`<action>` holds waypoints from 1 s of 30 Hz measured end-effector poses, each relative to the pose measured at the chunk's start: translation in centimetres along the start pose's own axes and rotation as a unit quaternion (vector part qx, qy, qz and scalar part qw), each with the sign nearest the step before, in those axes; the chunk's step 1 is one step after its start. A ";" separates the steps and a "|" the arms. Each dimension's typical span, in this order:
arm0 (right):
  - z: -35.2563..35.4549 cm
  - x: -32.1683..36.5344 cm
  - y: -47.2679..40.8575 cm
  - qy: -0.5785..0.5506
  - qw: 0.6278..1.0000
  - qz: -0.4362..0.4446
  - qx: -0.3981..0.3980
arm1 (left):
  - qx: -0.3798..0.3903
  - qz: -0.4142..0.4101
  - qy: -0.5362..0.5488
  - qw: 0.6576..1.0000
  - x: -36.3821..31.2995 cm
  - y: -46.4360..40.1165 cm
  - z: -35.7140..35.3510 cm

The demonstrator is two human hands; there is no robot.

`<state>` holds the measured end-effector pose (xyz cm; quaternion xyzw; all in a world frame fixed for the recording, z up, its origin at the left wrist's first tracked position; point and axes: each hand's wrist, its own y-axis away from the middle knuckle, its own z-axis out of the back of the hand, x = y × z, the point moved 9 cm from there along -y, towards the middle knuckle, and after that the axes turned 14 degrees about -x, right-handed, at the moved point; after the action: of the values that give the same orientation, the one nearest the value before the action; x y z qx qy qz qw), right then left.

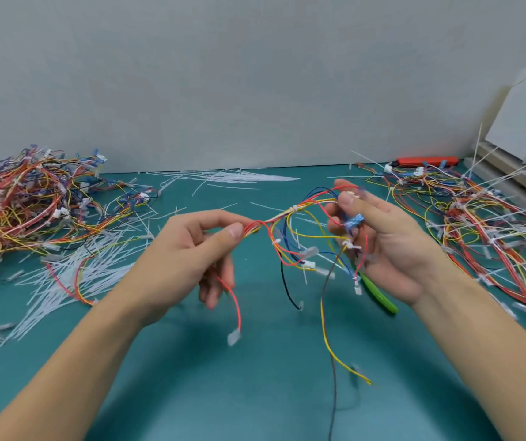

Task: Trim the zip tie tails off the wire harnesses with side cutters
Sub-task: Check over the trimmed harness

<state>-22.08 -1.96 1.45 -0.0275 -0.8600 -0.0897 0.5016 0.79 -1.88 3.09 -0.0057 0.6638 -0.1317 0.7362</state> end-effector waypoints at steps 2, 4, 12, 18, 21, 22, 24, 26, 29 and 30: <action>-0.2 -0.2 0.2 -0.009 1.000 -0.012 0.013 | 0.046 0.039 0.002 0.998 0.3 0.7 -1.2; -0.5 -0.6 0.3 0.005 1.000 -0.017 0.022 | 0.104 0.080 0.011 0.991 0.6 1.6 -2.4; -0.4 -2.0 0.0 0.046 0.998 -0.045 0.011 | 0.078 0.128 0.188 0.971 0.1 1.8 -2.4; 0.4 -0.2 0.3 0.214 0.958 0.150 -0.114 | -0.023 0.083 0.241 0.967 -0.1 0.2 -1.1; -1.5 1.8 2.5 0.323 0.894 0.301 -0.077 | -0.057 0.079 0.224 0.970 0.9 -0.2 -0.7; -2.5 1.1 3.0 0.334 0.899 0.281 -0.028 | -0.063 0.079 0.221 0.970 1.1 -0.3 -0.8; -4.2 -1.7 3.7 0.356 0.912 0.195 0.059 | -0.062 0.076 0.211 0.972 1.5 -0.3 -1.2; -5.5 -4.9 4.4 0.357 0.923 0.099 0.109 | -0.046 0.062 0.175 0.982 1.6 0.0 -2.0; -6.1 -7.8 4.8 0.291 0.947 0.010 0.136 | -0.009 0.012 0.052 0.999 1.3 0.7 -3.8; -6.2 -8.1 4.9 0.264 0.954 -0.004 0.139 | 0.001 -0.011 0.010 1.000 1.0 1.0 -4.3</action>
<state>-12.10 2.05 -2.03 0.0707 -0.7008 0.0248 0.7094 -3.12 -0.38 1.42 -0.0108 0.6710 -0.1406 0.7280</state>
